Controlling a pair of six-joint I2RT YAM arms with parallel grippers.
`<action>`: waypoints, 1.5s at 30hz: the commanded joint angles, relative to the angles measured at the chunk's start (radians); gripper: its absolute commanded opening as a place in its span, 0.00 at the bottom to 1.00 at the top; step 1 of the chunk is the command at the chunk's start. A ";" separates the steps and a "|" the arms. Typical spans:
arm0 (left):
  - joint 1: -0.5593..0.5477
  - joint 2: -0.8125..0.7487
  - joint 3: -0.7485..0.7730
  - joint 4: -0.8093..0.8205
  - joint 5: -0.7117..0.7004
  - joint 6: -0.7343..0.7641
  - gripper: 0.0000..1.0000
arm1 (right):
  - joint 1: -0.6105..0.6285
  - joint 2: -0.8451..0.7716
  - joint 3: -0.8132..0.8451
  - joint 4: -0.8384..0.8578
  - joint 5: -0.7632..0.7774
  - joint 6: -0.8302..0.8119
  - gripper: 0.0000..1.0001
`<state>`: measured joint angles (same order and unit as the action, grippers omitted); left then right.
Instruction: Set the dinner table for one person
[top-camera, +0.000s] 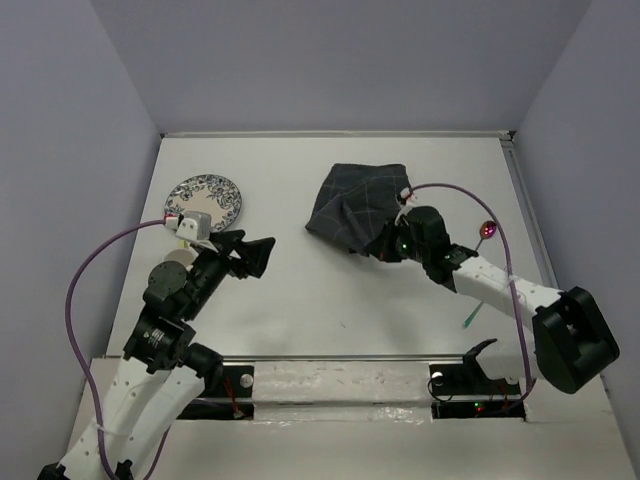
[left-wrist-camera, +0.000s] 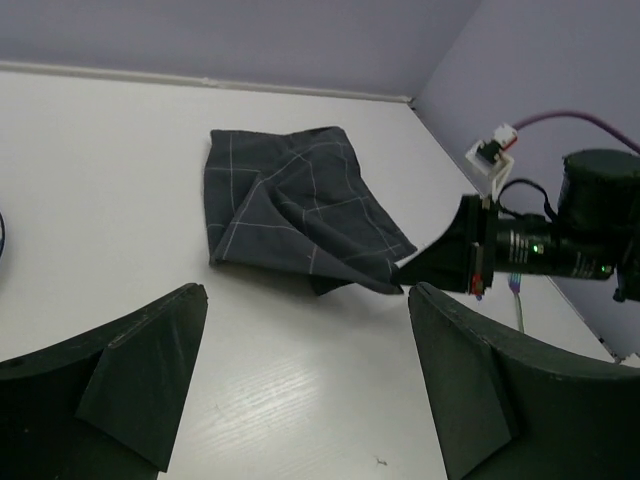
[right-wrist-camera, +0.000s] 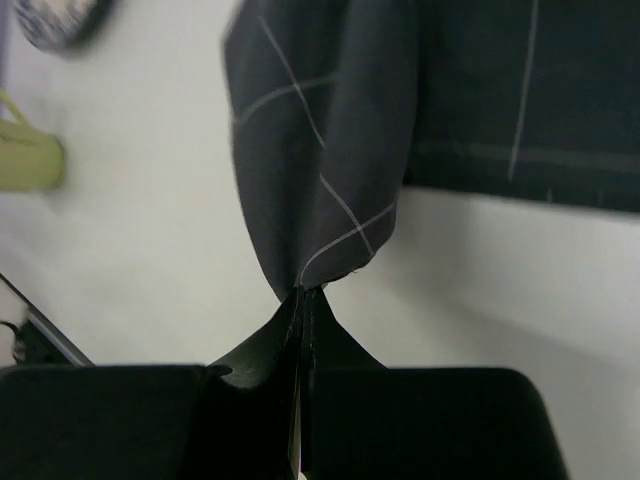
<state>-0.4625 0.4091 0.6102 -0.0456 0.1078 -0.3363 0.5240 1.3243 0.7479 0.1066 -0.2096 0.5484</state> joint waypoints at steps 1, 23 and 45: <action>0.005 0.043 -0.013 -0.013 -0.039 -0.122 0.92 | 0.036 -0.162 -0.157 -0.100 0.033 0.082 0.00; -0.148 0.809 0.006 0.420 -0.387 -0.190 0.70 | 0.056 -0.663 -0.237 -0.644 0.426 0.211 0.00; -0.048 1.649 0.637 0.420 -0.155 -0.138 0.66 | 0.056 -0.712 -0.252 -0.614 0.383 0.166 0.00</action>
<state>-0.5270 1.9942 1.1553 0.3958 -0.0837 -0.4831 0.5709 0.6186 0.5068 -0.5430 0.1795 0.7361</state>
